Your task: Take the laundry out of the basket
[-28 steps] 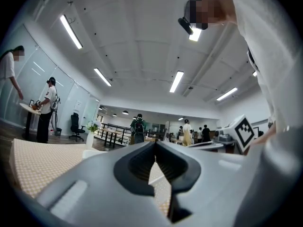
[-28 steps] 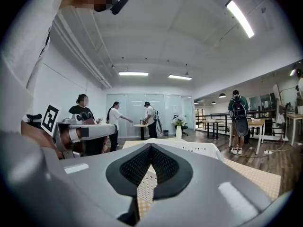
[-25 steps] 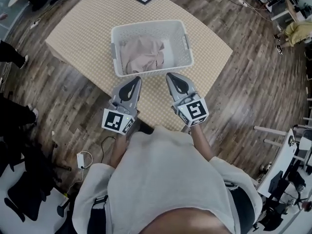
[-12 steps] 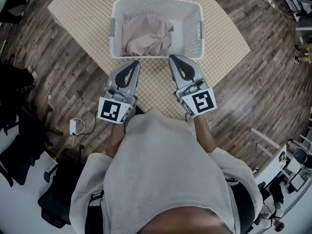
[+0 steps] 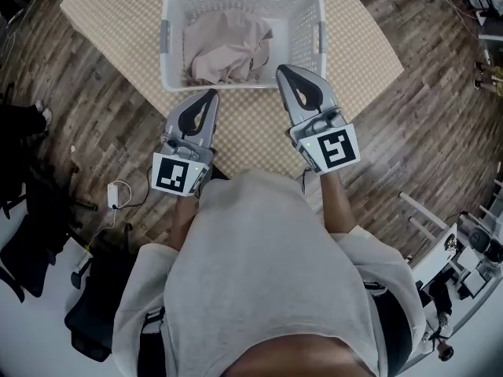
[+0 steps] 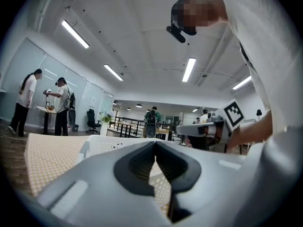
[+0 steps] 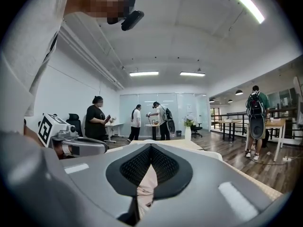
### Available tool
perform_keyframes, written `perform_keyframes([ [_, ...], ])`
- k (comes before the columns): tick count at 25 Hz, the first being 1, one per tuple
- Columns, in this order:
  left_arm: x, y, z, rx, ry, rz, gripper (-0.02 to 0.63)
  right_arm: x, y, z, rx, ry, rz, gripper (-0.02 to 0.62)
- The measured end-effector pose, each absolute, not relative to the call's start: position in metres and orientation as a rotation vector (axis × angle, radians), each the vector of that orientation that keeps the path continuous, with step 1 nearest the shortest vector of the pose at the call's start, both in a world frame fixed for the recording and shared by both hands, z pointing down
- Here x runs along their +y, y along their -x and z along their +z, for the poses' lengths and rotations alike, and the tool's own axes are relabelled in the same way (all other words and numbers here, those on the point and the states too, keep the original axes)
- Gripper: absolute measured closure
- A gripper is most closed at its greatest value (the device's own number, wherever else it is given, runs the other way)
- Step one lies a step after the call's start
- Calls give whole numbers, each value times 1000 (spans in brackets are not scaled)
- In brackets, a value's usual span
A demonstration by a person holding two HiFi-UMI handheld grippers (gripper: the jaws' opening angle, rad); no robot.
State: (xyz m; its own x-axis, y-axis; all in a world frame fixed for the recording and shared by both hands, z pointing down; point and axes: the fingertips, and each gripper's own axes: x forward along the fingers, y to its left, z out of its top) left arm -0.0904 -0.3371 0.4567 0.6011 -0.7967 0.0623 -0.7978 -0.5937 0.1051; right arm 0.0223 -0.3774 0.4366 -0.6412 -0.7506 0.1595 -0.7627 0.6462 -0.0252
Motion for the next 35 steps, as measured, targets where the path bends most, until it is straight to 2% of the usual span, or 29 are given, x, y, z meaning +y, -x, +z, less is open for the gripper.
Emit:
perform_keyframes([
  [10, -343, 98, 463, -1336, -2686, 25, 595, -447, 5, 424, -2751, -1209, -2, 597],
  [19, -343, 99, 470, -1343, -2661, 41, 595, -512, 9, 463, -2681, -1153, 167, 595],
  [25, -341, 99, 469, -1346, -2655, 42, 595, -529, 23, 526, -2507, -1017, 217, 595],
  [32, -341, 103, 467, -1380, -2656, -16, 595, -526, 30, 562, -2372, -897, 134, 590],
  [33, -341, 104, 466, -1382, -2655, -21, 595, -524, 31, 565, -2345, -867, 99, 550],
  [35, -341, 106, 467, -1387, -2649, -28, 595, -516, 36, 577, -2277, -758, 9, 415],
])
